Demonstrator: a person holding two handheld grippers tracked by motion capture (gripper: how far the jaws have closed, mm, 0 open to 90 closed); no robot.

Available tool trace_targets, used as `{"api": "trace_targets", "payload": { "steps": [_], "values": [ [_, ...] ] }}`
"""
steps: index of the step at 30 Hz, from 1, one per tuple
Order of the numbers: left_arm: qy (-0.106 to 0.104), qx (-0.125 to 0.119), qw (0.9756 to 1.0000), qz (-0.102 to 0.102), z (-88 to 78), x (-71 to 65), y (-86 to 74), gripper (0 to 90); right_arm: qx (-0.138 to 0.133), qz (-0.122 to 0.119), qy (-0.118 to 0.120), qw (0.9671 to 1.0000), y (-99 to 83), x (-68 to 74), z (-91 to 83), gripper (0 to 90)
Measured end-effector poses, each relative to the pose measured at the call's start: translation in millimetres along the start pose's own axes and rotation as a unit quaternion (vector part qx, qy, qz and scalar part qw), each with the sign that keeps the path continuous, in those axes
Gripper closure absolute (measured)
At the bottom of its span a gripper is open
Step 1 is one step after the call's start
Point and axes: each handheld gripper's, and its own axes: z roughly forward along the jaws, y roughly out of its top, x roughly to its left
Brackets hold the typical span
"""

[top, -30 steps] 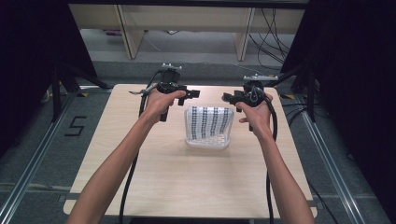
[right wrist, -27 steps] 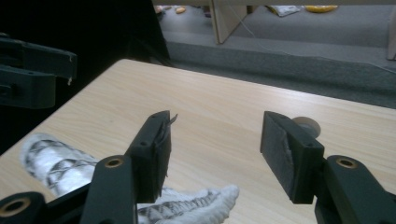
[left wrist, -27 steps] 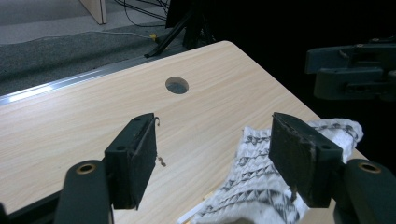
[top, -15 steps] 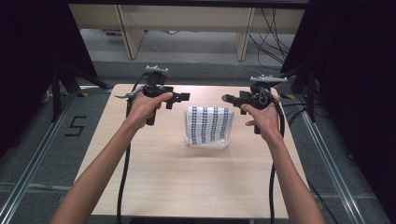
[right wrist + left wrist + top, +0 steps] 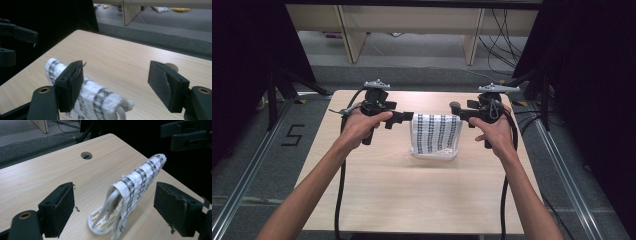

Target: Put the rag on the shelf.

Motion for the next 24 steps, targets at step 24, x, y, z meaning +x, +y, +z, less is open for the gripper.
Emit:
{"api": "trace_targets", "payload": {
  "steps": [24],
  "values": [
    [-0.034,-0.027,0.9987,0.026,-36.2,-25.3,-51.8,15.9,-0.01,-0.028,0.014,0.9994,-23.7,22.1,-22.4,23.3]
  ]
}}
